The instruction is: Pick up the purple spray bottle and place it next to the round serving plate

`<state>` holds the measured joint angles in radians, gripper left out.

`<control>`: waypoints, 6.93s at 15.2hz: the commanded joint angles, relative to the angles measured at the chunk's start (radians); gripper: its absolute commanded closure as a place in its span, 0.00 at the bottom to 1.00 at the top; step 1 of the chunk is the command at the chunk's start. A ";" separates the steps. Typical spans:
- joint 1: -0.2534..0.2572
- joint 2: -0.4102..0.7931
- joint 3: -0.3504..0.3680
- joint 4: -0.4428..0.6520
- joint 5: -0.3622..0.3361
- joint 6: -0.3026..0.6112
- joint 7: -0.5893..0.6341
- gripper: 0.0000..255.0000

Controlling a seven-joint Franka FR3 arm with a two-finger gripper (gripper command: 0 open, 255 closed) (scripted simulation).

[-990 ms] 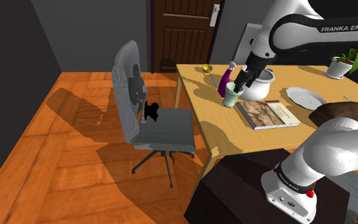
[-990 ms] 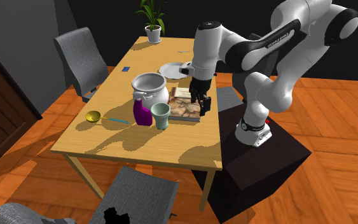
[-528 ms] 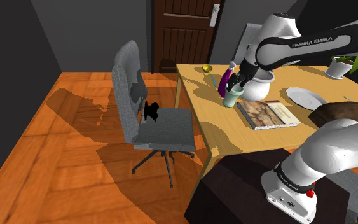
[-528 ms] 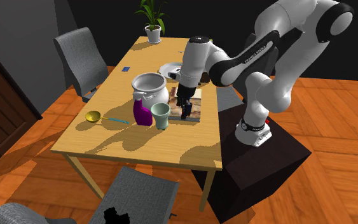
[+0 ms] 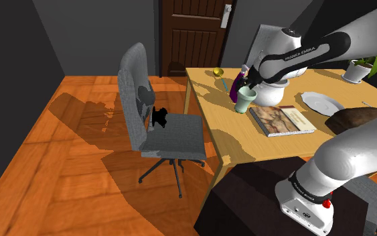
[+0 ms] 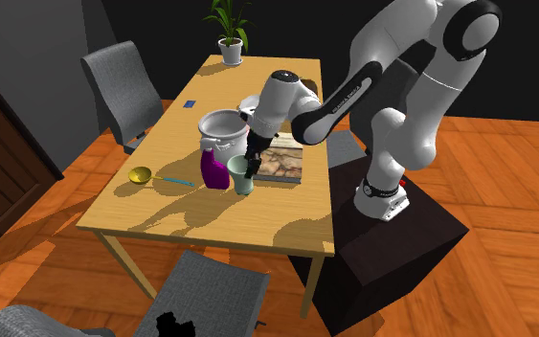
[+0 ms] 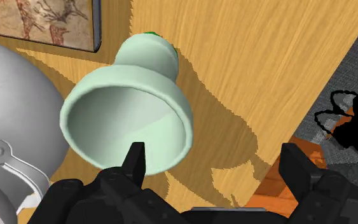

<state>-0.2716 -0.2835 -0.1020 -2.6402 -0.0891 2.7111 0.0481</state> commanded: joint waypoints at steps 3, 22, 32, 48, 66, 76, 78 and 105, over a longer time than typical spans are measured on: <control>-0.042 0.143 -0.021 0.052 -0.018 0.175 0.035 0.00; -0.117 0.466 -0.017 0.215 0.038 0.447 0.037 0.00; -0.117 0.465 -0.017 0.215 0.038 0.446 0.036 1.00; -0.103 0.303 -0.032 0.243 0.010 0.256 0.051 1.00; -0.100 0.152 -0.027 0.344 0.005 0.006 0.047 1.00; -0.097 0.101 -0.024 0.429 0.008 -0.131 0.042 1.00; -0.097 0.093 -0.023 0.449 0.008 -0.158 0.041 1.00; -0.159 0.198 -0.207 0.785 0.200 -0.399 -0.313 1.00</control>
<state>-0.4219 -0.1048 -0.2909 -1.8809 0.0876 2.3218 -0.2260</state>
